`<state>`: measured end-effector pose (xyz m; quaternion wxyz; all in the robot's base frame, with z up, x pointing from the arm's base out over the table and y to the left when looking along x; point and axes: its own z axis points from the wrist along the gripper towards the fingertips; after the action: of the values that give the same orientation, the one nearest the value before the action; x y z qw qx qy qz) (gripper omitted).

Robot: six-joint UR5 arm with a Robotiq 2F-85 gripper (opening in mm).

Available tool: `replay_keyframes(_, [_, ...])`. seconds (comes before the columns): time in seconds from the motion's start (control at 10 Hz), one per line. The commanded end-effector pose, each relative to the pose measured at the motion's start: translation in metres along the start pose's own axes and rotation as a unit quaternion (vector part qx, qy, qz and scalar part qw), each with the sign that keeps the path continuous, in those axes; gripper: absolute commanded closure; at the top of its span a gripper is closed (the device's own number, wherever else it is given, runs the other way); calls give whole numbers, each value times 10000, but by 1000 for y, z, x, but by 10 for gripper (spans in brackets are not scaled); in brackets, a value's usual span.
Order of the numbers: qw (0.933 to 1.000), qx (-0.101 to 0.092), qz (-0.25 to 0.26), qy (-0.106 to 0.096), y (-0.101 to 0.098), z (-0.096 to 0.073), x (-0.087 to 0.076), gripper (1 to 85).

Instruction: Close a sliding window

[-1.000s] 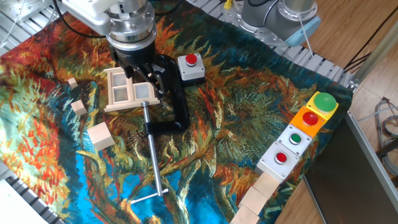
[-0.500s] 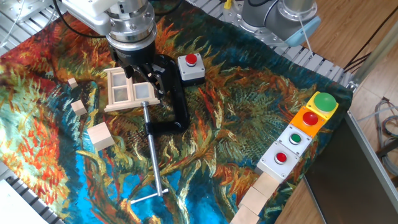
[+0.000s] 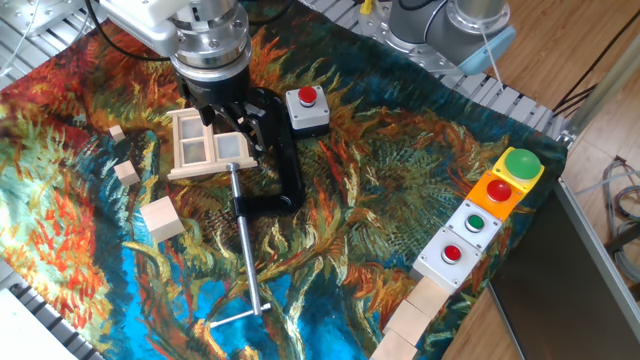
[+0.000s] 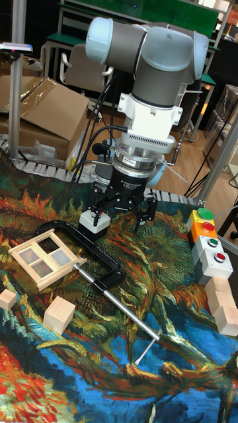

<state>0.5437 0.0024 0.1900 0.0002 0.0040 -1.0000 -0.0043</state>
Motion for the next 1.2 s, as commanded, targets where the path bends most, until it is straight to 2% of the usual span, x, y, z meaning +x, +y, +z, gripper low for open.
replay_keyframes(0.0, [9884, 437, -1306, -640, -16, -3, -36, 843])
replay_keyframes(0.1, [9886, 501, -1286, -609, -15, -2, -35, 843])
replay_keyframes(0.5, [9875, 449, -1374, -635, -8, -2, -38, 843])
replay_keyframes(0.9, [9816, 383, -1768, -615, -19, 5, -30, 843])
replay_keyframes(1.1, [9785, 450, -1915, -628, -28, 9, -28, 843])
